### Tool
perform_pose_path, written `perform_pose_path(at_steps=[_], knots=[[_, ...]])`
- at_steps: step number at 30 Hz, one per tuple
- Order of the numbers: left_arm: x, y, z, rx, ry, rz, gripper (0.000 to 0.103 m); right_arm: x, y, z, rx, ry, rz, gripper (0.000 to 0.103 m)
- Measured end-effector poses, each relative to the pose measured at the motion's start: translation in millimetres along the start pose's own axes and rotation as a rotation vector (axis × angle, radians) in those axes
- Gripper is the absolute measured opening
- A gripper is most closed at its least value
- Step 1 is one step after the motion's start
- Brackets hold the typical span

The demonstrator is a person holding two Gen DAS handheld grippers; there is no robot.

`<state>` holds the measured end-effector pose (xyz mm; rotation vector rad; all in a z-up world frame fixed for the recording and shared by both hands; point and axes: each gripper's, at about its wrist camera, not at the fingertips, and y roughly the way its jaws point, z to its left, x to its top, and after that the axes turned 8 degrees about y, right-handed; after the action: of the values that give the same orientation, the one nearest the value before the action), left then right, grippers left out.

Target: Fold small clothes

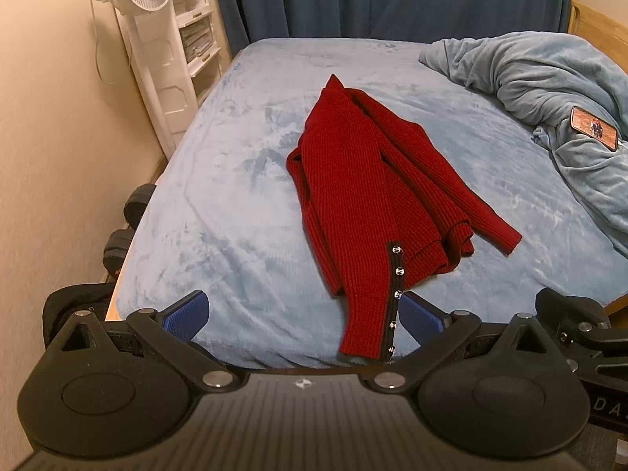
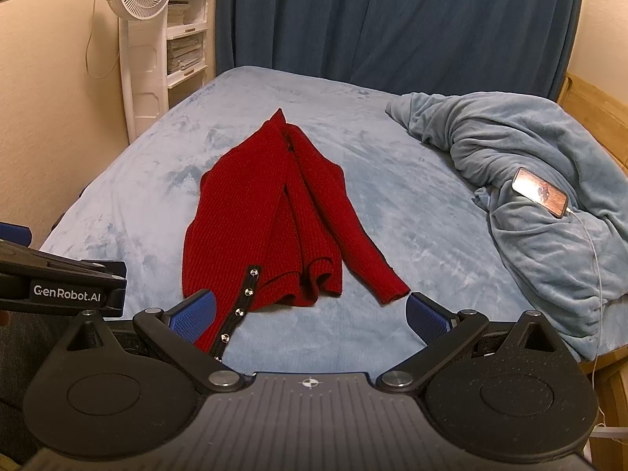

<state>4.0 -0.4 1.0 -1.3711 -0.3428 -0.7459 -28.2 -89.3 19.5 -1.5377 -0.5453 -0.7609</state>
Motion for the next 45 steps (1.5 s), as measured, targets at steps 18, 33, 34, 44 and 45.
perform_pose_path(at_steps=[18, 33, 34, 44, 45], knots=[[-1.8, -0.7, -2.2, -0.005, 0.002, 0.004, 0.103, -3.4, 1.7, 0.8, 0.001, 0.004, 0.005, 0.102], [-1.6, -0.8, -2.2, -0.005, 0.001, 0.005, 0.103, -3.9, 2.0, 0.7, 0.002, 0.003, 0.005, 0.102], [-1.8, -0.9, -2.4, -0.005, 0.001, 0.006, 0.103, -4.4, 2.1, 0.8, 0.002, 0.003, 0.005, 0.102], [-1.9, -0.7, -2.2, -0.005, 0.002, 0.005, 0.103, -3.7, 2.1, 0.6, 0.002, 0.003, 0.005, 0.102], [-2.0, -0.6, -2.2, -0.005, 0.002, 0.005, 0.103, -3.4, 1.9, 0.5, 0.002, 0.003, 0.005, 0.102]])
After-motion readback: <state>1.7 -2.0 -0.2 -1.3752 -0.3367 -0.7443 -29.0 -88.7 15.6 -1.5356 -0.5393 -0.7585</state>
